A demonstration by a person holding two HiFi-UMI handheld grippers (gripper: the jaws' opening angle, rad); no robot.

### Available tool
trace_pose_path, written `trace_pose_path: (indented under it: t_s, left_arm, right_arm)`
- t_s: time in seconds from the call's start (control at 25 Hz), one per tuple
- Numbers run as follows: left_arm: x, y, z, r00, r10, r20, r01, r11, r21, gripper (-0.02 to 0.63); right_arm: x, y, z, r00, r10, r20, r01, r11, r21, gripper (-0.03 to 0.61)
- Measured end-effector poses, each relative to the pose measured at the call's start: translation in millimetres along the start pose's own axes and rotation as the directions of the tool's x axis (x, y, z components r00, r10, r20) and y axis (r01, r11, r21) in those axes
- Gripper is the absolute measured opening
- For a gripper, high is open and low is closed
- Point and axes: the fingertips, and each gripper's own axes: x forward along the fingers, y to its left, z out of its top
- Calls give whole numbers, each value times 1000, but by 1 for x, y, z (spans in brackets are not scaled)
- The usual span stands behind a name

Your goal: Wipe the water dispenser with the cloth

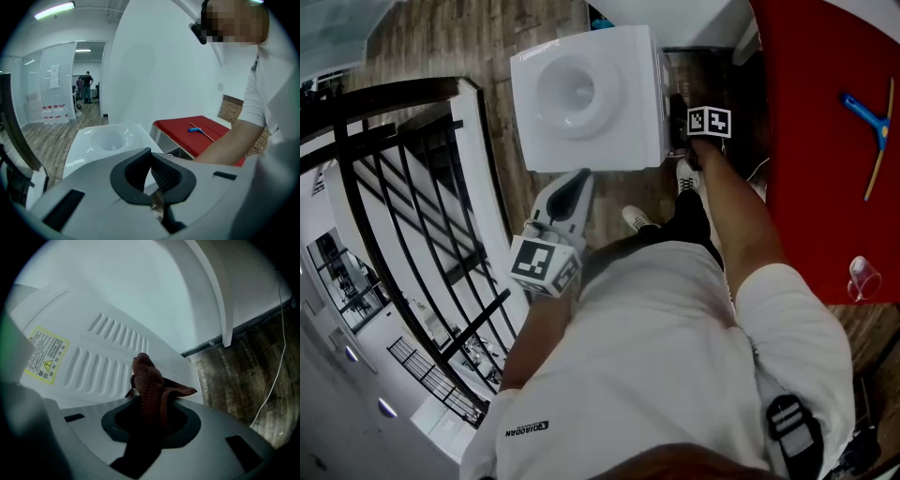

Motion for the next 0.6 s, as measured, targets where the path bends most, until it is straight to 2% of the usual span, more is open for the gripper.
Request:
trace_pose_path:
  t_s: [0.24,0.6]
  left_arm:
    - [-3,1,4,1000,-4,23,4,1000,4,-3]
    - [-4,-5,19,995,-44,90,42,999,22,-3]
  right_arm:
    - [-6,2,0,999,-34,4,34,999,-39,87]
    - [-63,26,18,994,-7,108,21,991,-134,87]
